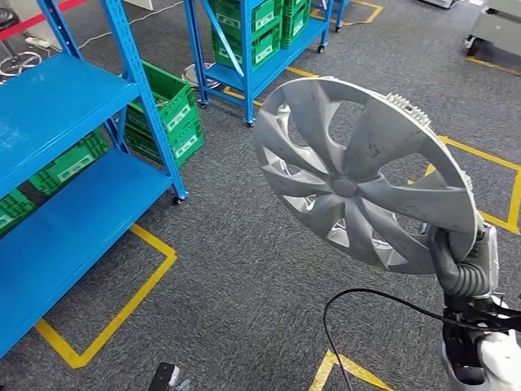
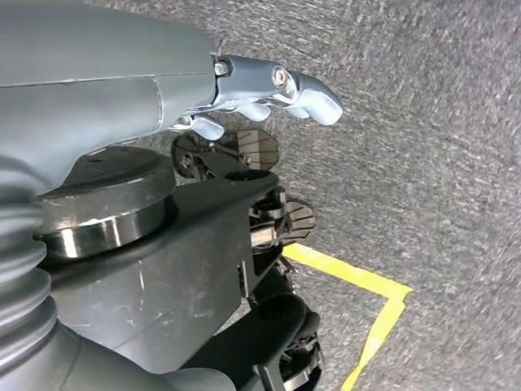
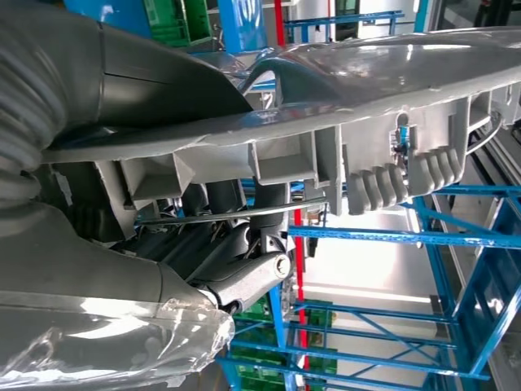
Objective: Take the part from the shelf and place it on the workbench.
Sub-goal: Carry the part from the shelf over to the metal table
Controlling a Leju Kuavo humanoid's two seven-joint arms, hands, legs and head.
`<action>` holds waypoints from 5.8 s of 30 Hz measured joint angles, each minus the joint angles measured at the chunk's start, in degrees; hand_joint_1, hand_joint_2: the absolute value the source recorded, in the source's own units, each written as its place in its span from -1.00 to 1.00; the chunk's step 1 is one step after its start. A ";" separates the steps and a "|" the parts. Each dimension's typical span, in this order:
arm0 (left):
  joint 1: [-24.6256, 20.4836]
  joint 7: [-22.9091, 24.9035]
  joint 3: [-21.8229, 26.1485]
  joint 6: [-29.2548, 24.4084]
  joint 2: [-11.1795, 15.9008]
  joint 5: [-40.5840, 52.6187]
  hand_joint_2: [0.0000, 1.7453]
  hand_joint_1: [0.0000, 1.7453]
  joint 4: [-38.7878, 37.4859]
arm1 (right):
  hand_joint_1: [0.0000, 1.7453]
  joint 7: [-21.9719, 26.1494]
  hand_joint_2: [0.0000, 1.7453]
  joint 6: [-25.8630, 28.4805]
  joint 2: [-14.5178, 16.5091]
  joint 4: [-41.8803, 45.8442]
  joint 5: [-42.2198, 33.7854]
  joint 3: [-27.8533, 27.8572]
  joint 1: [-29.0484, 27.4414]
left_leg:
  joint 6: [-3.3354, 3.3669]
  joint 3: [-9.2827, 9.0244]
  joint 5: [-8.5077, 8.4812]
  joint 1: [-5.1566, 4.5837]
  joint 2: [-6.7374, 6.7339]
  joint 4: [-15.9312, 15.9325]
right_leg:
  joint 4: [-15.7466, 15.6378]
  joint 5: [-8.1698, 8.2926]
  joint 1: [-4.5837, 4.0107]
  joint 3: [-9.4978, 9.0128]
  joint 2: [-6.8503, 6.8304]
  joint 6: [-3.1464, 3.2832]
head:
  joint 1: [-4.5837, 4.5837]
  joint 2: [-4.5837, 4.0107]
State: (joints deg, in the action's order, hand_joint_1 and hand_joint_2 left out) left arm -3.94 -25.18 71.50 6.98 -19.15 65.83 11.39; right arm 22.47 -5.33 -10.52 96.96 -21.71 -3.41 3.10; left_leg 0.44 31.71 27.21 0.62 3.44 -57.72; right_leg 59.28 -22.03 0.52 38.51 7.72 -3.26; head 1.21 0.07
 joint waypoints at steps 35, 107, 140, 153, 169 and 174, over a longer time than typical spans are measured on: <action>0.26 1.66 -3.78 -0.63 0.21 2.55 1.00 -1.00 -0.01 | 1.00 -0.88 1.00 -12.90 6.41 9.84 -1.67 27.46 -16.54 | 0.91 0.34 0.37 -0.20 -4.16 -0.58 | 13.36 -7.62 0.33 5.46 -6.98 -1.22 | 1.21 -0.01; 0.01 3.69 -0.02 -2.59 0.37 1.76 1.00 -1.00 -0.01 | 1.00 0.51 1.00 7.25 3.48 -7.11 -2.21 1.58 8.27 | -1.23 1.10 0.96 -0.88 -9.17 -1.83 | 0.49 -1.22 -0.85 -1.23 -9.84 1.44 | 0.92 -0.01; 0.10 4.40 -0.79 -1.46 0.35 0.33 1.00 -1.00 -0.04 | 1.00 -0.93 1.00 11.19 3.44 -8.72 -3.87 2.03 9.28 | -0.15 2.30 -0.40 -0.41 -4.44 -1.37 | 0.36 -1.62 -0.29 -1.90 -7.64 1.10 | 0.54 -0.01; 0.09 4.45 -0.57 -1.15 0.20 0.18 1.00 -1.00 -0.04 | 1.00 -5.15 1.00 17.39 1.61 -10.32 -9.89 2.15 8.67 | -0.05 0.24 -1.96 -0.25 -4.51 2.76 | -0.55 -1.34 -0.02 -2.12 -7.19 0.29 | 0.43 -0.01; -0.04 3.16 0.84 -2.14 0.67 -1.85 1.00 -1.00 -0.05 | 1.00 -5.41 1.00 19.81 -2.41 -9.75 -15.37 6.65 5.12 | -4.57 -2.93 3.62 1.59 -4.66 -0.43 | 2.13 -2.68 2.90 -0.75 -6.72 -0.36 | -0.49 -0.01; -0.05 2.07 1.75 -1.84 0.64 -2.79 1.00 -1.00 -0.05 | 1.00 -3.14 1.00 21.69 -2.39 -9.37 -11.01 6.60 5.93 | -3.53 10.89 4.71 0.50 -4.57 -16.45 | 1.38 -4.02 2.28 -2.55 -6.05 1.19 | -0.79 -0.01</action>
State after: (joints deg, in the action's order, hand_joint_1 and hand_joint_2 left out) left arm -3.99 -23.11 73.25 5.14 -18.51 63.05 11.34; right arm 19.33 16.36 -12.91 87.60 -32.73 3.19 9.03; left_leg -3.09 42.61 31.91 1.12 -1.13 -74.17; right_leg 60.66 -26.05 2.79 35.96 1.67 -2.06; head 0.42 0.07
